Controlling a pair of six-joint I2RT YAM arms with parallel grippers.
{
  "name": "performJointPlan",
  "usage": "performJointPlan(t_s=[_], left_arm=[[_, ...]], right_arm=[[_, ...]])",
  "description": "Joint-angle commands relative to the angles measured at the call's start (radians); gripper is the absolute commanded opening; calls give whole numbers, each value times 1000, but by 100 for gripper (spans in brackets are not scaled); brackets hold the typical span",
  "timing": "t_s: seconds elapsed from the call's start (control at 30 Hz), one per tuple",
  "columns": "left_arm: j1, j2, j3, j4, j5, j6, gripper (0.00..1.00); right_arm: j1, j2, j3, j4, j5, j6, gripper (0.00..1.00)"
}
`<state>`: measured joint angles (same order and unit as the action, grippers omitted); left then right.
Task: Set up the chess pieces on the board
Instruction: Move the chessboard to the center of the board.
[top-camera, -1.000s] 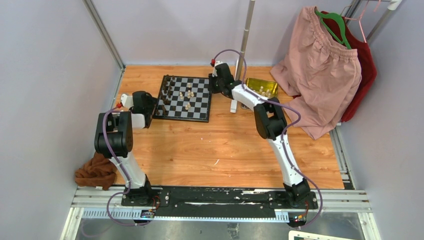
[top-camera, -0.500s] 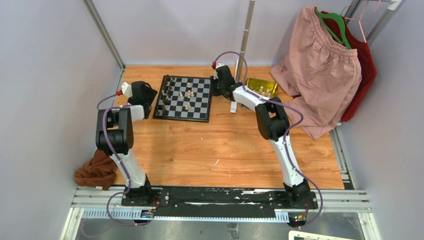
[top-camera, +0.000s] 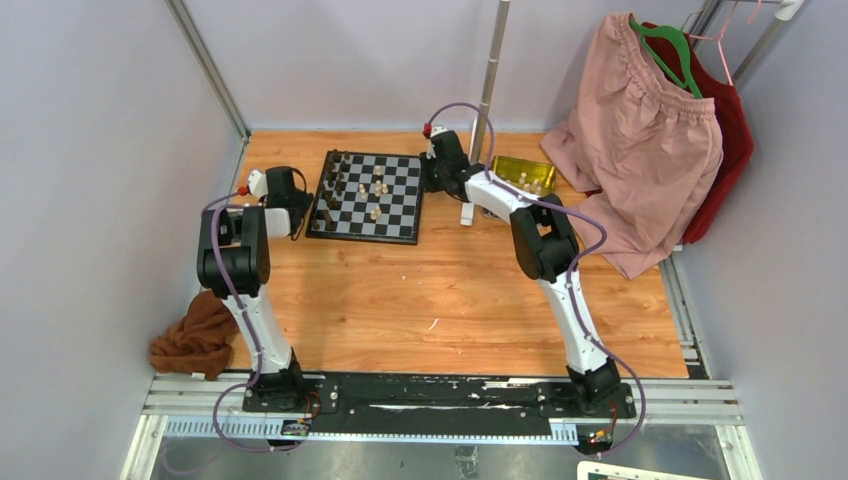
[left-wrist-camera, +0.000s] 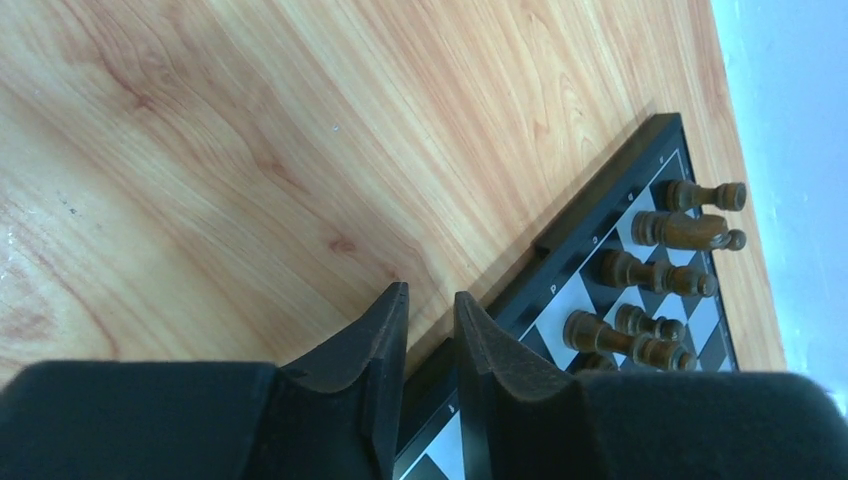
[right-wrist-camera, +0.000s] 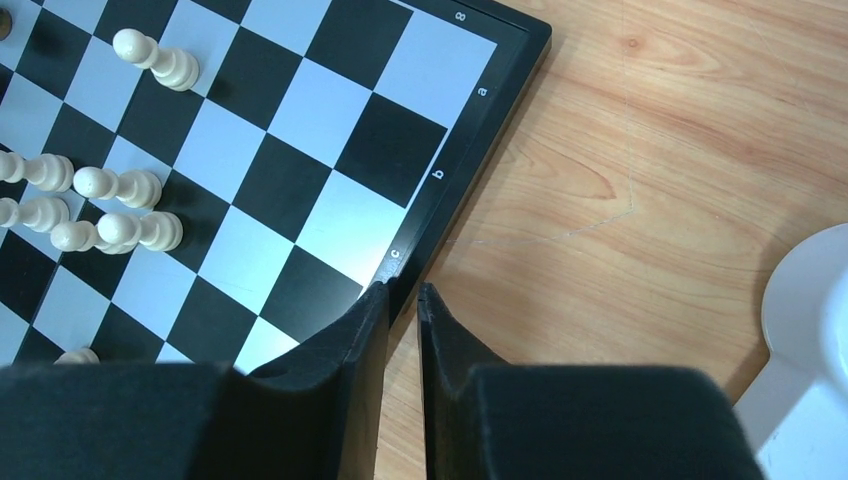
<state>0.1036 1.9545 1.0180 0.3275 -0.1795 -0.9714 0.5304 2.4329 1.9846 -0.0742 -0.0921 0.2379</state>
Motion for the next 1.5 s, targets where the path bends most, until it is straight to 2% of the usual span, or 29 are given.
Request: performJointPlan(t_s=[0.0,0.13,0.33,0.63,0.7,0.93,1.03,1.47], left_arm=[[8,30,27,-41,27,12,27],[8,34,29,-61,48,14,14],[10,28,17,-60,96,-4,5],[8,29,22,-60,158,-22,3],[8,29,21,-61,166,-25,3],[9,27,13,-59,172,-33,3],[9,25,10,-60,173,-33,3],[10,12,-6,-59,164,-35,3]], right_arm=[[11,8,-18,-7,36,-11,19],[11,-3,-48,10,53,11,13],[8,-33,-116,50,75,45,5],[-15,-41,-181,102,20,123,3],[-15,-45,-194,105,15,126,6],[-17,-87,-286,140,8,130,26],[-18,-101,-320,155,2,135,30],[-19,-66,-328,188,-140,227,33]])
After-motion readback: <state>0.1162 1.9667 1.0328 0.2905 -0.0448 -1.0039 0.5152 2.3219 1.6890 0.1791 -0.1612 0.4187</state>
